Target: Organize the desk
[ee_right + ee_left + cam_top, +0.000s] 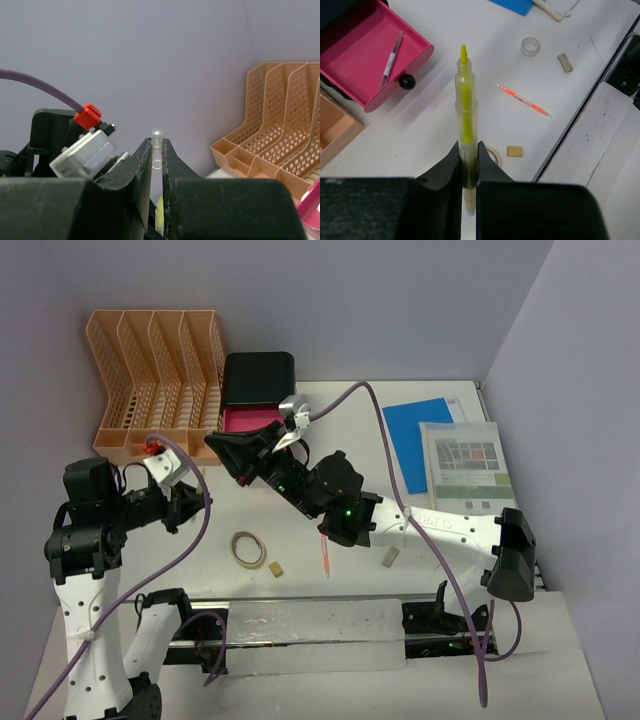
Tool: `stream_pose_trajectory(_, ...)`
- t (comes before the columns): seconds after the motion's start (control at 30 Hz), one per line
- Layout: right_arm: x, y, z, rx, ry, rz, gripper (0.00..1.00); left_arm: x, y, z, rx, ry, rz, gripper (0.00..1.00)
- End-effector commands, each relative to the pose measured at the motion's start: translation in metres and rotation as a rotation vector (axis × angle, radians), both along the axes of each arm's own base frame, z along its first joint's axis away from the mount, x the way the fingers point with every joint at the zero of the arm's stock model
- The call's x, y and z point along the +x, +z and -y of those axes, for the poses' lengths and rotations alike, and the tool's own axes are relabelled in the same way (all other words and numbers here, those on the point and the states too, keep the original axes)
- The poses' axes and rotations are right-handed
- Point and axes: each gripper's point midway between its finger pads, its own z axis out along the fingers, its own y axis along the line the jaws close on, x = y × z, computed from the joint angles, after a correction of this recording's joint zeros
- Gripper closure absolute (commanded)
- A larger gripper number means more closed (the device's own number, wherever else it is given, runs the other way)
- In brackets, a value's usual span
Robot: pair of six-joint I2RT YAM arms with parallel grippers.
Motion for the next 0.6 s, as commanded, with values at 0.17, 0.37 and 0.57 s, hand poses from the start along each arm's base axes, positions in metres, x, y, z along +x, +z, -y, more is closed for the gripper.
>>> stream_pose_trajectory(0.17, -0.005, 0.013, -0.01, 0.027, 0.035, 0.012, 1.0, 0.008, 0.01, 0.001, -0.042, 0.024, 0.011, 1.0)
stream_pose_trajectory(0.37, -0.004, -0.007, -0.02, -0.013, 0.053, -0.018, 1.0, 0.013, 0.011, -0.001, -0.048, 0.049, 0.009, 1.0)
stream_pose_trajectory(0.57, -0.002, -0.015, -0.025, -0.036, 0.05, -0.032, 1.0, 0.016, 0.012, -0.003, -0.051, 0.072, 0.005, 1.0)
